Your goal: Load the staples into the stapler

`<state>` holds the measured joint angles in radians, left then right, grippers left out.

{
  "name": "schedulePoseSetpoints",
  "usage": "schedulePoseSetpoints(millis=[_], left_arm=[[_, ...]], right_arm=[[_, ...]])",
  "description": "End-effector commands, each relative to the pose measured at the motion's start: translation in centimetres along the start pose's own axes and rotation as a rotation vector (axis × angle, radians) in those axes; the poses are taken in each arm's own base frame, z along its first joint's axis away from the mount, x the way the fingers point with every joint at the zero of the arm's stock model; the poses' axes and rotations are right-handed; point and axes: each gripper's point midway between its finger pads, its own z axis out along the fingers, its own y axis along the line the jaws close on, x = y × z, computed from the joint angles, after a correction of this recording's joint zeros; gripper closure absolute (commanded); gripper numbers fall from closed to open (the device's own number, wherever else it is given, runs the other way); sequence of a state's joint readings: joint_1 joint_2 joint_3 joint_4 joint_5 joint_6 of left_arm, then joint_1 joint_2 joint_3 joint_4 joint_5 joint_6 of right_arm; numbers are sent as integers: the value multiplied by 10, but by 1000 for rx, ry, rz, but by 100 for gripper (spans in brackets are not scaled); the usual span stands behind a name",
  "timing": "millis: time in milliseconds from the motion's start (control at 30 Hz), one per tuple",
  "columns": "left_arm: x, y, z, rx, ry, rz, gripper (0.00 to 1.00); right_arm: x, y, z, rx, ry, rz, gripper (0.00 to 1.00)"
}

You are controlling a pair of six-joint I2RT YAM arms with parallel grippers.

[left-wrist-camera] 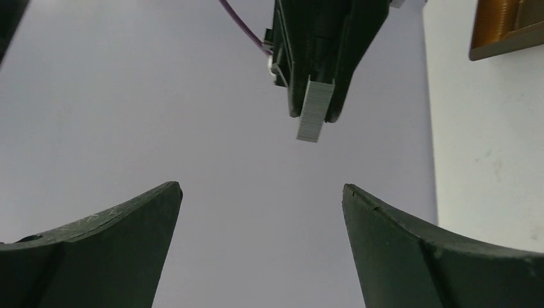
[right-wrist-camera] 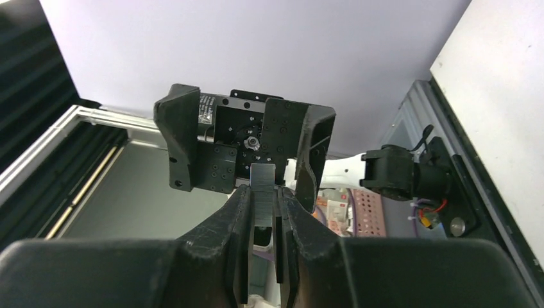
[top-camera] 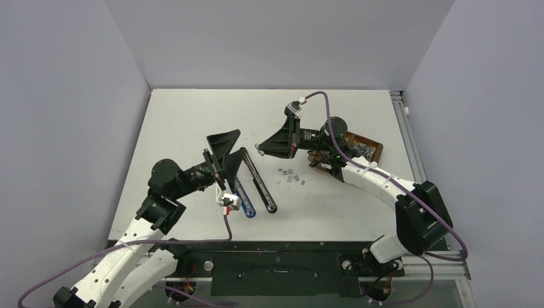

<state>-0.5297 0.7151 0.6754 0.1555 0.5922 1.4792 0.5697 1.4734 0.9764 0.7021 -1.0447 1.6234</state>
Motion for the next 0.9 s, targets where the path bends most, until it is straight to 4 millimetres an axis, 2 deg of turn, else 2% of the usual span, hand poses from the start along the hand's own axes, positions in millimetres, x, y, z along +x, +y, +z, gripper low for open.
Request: schedulePoseSetpoints(millis=[0, 200, 600, 867], left_arm=[[-17, 30, 5, -95, -88, 167, 8], [-23, 9, 11, 27, -140, 221, 17], [-25, 17, 24, 27, -140, 231, 48], [-22, 20, 25, 27, -112, 189, 57]], right_arm=[[6, 28, -2, -115, 32, -26, 91], [11, 25, 2, -110, 45, -18, 91], [14, 8, 8, -77, 45, 7, 91], [17, 5, 17, -84, 50, 9, 91]])
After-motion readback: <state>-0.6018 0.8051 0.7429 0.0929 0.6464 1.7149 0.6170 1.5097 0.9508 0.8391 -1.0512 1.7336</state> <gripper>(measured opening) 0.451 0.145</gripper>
